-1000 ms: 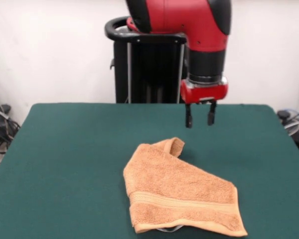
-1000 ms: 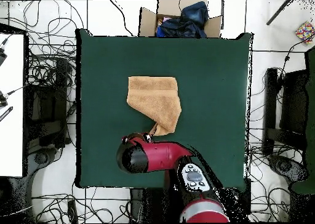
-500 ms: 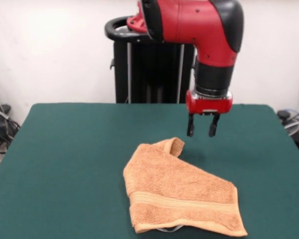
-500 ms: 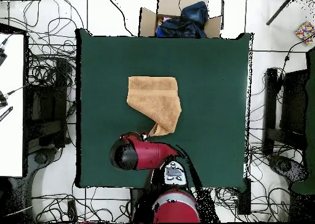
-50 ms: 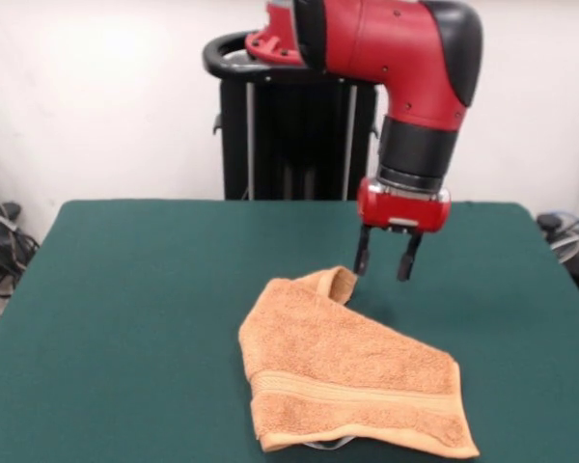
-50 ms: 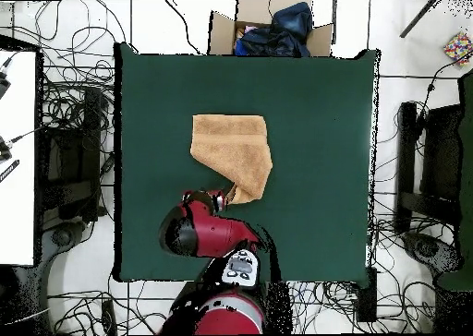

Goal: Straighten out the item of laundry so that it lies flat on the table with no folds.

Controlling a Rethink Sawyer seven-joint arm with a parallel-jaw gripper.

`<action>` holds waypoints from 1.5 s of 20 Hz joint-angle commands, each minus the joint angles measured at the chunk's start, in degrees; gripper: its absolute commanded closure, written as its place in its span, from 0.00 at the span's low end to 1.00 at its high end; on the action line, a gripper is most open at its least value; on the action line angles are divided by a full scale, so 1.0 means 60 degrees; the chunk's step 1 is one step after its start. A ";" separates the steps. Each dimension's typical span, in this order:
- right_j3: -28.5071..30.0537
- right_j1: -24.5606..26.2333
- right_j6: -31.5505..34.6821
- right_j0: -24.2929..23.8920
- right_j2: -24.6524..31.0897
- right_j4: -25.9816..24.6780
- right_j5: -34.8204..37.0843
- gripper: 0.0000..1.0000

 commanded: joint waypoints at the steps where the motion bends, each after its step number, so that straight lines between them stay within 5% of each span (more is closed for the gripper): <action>1: 0.0073 0.0000 0.3557 -0.0086 -0.0030 0.2142 0.1250 0.00; 4: -0.0185 -0.0094 0.3226 0.0653 -0.0879 0.2735 0.1406 0.00; 10: -0.0921 0.0743 0.1953 0.1081 -0.1983 0.2570 0.0605 0.00; 15: -0.1250 0.0976 0.1257 0.0467 -0.1779 0.1320 -0.0356 0.00; 30: -0.1774 0.2084 0.1753 -0.0537 -0.1057 0.0331 -0.1516 0.00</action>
